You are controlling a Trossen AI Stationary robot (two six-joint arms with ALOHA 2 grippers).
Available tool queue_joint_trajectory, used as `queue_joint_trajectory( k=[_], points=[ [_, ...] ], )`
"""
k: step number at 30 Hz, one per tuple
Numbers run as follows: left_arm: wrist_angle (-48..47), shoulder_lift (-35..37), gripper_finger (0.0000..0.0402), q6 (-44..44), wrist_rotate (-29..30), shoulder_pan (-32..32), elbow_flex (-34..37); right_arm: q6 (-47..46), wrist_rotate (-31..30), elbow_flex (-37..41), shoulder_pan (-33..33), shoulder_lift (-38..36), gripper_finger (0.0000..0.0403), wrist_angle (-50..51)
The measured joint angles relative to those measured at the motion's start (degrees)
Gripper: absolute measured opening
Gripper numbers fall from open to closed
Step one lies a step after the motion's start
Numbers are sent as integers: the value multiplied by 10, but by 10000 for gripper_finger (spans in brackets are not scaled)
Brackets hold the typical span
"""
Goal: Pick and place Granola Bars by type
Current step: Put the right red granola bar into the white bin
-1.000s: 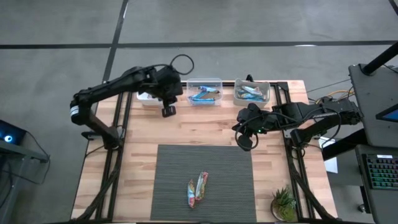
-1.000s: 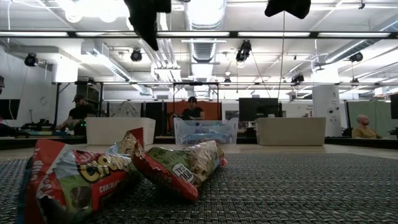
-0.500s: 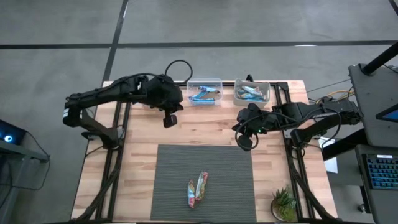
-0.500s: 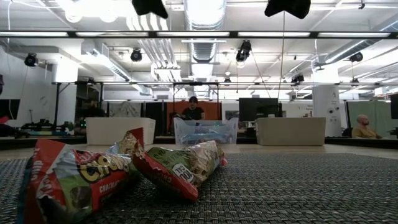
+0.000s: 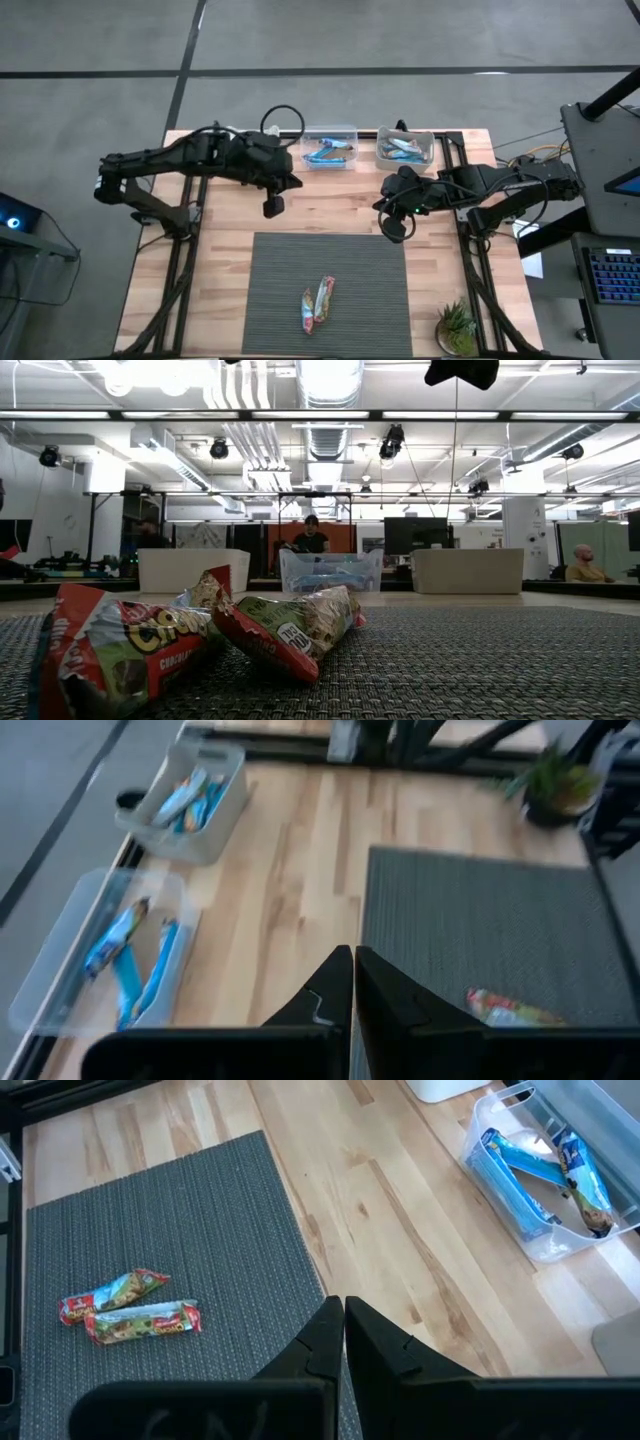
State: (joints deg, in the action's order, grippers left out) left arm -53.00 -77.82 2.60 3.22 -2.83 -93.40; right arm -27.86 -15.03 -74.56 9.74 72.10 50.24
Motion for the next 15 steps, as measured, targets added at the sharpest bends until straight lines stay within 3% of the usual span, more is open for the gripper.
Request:
queue_joint_trajectory(
  k=[15],
  points=[
    [193,141,0,49,-11,24,202,-1,0,0,0,0,9,-1]
  ],
)
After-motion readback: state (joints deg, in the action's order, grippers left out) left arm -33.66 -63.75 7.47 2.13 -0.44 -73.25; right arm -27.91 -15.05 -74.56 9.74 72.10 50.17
